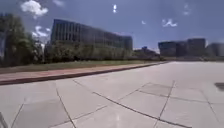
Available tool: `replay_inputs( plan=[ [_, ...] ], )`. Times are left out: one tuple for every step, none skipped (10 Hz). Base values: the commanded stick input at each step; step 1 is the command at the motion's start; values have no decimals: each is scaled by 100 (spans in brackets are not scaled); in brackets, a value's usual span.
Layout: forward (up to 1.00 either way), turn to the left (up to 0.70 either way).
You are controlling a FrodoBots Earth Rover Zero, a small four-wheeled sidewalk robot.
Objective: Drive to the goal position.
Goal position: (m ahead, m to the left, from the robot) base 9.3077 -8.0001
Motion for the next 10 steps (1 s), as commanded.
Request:
replay_inputs(
  plan=[
    [0, -50],
    [0, -50],
    [0, -50],
    [0, -50],
    [0, -50],
    [0, -50],
    [27, -23],
    [49, 0],
    [50, 0],
    [50, 0]
  ],
)
